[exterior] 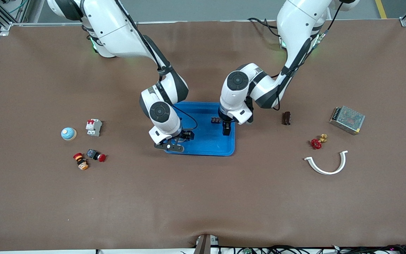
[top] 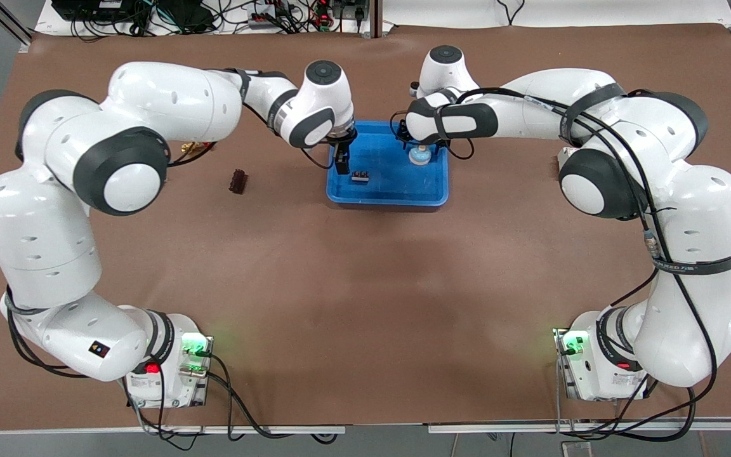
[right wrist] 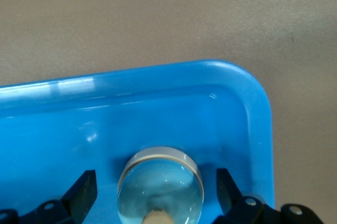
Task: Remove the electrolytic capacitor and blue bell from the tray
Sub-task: 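Grasp a bell with the right gripper while the left gripper grasps a capacitor, then carry the bell with the right gripper while the left gripper lifts the capacitor, then release the bell with the right gripper while the left gripper carries the capacitor, then lower the capacitor beside the first one and open the left gripper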
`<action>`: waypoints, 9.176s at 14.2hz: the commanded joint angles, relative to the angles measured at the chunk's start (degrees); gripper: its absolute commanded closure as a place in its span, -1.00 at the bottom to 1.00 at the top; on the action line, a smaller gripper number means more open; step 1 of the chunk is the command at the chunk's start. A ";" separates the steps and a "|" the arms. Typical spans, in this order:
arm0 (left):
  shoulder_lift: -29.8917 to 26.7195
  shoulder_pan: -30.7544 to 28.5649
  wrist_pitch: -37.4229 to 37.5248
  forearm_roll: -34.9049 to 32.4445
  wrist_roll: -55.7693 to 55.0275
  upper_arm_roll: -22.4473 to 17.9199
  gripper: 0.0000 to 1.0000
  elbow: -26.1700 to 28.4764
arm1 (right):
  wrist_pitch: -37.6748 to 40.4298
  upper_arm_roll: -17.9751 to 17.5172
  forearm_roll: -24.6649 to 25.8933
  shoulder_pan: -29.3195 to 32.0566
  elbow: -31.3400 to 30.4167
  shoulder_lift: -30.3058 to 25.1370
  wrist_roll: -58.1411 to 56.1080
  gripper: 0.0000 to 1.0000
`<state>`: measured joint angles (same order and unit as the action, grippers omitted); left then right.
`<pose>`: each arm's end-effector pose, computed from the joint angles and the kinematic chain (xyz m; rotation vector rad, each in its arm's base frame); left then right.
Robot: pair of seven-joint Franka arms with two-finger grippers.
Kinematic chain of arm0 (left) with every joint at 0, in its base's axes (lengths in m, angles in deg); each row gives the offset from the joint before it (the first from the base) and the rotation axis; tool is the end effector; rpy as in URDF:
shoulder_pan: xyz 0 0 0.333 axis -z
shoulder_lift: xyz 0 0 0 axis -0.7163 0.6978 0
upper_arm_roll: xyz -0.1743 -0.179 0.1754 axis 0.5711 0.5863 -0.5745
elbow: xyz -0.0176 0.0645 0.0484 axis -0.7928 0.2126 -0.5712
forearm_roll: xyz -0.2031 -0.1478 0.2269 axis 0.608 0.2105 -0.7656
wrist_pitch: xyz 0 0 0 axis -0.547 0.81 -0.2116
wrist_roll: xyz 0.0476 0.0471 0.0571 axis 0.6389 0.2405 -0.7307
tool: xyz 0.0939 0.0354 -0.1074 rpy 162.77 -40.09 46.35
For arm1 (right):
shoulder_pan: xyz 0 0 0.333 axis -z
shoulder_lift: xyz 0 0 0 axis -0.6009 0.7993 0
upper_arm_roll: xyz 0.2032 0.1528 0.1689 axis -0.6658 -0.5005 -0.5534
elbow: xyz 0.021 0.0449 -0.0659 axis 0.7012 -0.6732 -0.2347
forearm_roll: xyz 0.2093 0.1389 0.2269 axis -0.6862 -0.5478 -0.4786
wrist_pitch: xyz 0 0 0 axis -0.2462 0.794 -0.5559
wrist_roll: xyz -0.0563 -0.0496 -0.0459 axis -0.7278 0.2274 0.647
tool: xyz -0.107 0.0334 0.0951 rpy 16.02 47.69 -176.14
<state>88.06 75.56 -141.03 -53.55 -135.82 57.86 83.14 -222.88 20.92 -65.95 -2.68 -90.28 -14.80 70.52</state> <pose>0.4469 -0.4101 0.2091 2.1973 2.1276 -0.0285 0.5136 0.3747 0.1758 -3.0666 0.2615 0.0783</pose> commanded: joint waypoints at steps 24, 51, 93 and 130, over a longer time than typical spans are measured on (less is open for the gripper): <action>4.93 3.68 0.42 -4.34 -6.64 -0.78 -1.00 -2.80 | 14.69 0.72 -0.96 3.92 8.03 -3.27 -3.07 0.22; 4.84 3.86 3.47 -7.50 -5.68 -0.78 1.00 -5.69 | -1.80 1.60 10.47 24.85 -23.34 -19.28 -46.16 0.22; -3.34 -24.97 4.02 -21.30 104.54 0.01 1.00 8.71 | 11.05 0.01 9.59 25.64 -18.80 -20.84 -45.28 -1.00; -4.83 -29.62 20.15 -3.74 111.91 0.72 -1.00 -10.86 | 60.33 0.12 5.98 42.16 26.58 -37.99 -45.63 -1.00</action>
<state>84.04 47.47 -127.70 -60.16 -27.52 57.89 77.23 -161.47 25.20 -58.97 35.67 -61.24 -51.67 24.63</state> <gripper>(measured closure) 0.000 0.000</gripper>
